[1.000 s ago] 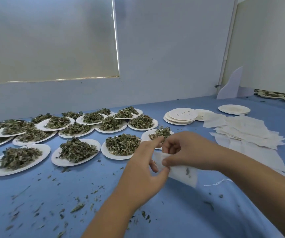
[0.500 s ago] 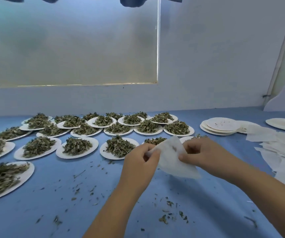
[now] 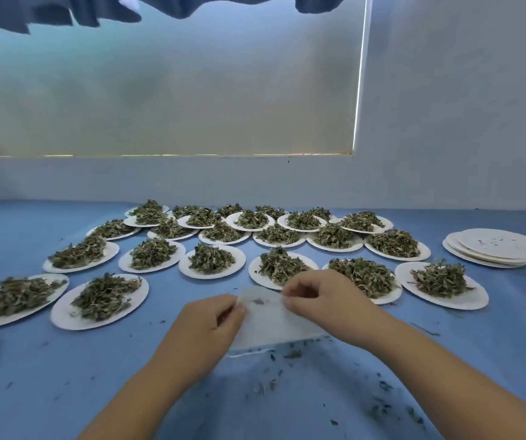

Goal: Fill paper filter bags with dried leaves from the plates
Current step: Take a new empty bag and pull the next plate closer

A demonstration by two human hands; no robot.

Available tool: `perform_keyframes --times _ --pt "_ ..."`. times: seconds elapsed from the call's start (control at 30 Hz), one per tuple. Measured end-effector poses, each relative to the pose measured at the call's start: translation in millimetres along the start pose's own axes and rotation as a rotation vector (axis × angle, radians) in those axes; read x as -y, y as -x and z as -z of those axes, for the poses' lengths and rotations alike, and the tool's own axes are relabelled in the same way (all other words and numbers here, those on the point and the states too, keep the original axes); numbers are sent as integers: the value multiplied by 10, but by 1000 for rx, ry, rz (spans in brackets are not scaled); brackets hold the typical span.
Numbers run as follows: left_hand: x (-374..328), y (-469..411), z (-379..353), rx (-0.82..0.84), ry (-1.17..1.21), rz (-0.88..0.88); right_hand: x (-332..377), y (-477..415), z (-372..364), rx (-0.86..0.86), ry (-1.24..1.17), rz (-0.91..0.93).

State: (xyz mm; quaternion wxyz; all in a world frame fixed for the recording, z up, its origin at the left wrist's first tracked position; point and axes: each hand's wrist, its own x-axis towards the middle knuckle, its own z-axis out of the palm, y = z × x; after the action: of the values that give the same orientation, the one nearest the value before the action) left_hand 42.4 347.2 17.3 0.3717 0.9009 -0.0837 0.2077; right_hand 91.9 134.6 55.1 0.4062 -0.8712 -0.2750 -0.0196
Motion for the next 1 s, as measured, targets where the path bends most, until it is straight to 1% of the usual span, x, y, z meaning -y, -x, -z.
perform_keyframes --times 0.13,0.23,0.3,0.5,0.53,0.6,0.7,0.77,0.87,0.9,0.97,1.0 --pt "440 135 518 -208 -15 253 359 -446 -398 62 -89 -17" --pt "715 313 836 -361 -24 352 597 -800 -780 109 -173 -75" --pt "856 448 978 -399 -40 396 703 -1025 -1041 147 -164 -130" --pt "1104 610 1071 -362 -75 438 808 -1512 -1616 297 123 -258" --pt "1123 598 1055 -362 -75 440 812 -1563 -1675 308 127 -293" --pt "1142 580 1015 -346 -115 444 820 -1662 -1769 318 43 -386" --pt "1140 584 974 -288 -233 417 895 -1789 -1862 373 -80 -588" --pt "1122 594 960 -247 -333 394 977 -1862 -1902 425 -19 -661" --pt "1102 600 943 -231 -390 375 1111 -1951 -1947 478 61 -667" --pt "1098 603 940 -227 -395 372 1158 -1961 -1962 485 112 -622" --pt "1094 604 937 -221 -409 374 1197 -1972 -2021 481 264 -464" --pt "1094 605 936 -220 -411 374 1228 -1958 -2055 464 297 -422"
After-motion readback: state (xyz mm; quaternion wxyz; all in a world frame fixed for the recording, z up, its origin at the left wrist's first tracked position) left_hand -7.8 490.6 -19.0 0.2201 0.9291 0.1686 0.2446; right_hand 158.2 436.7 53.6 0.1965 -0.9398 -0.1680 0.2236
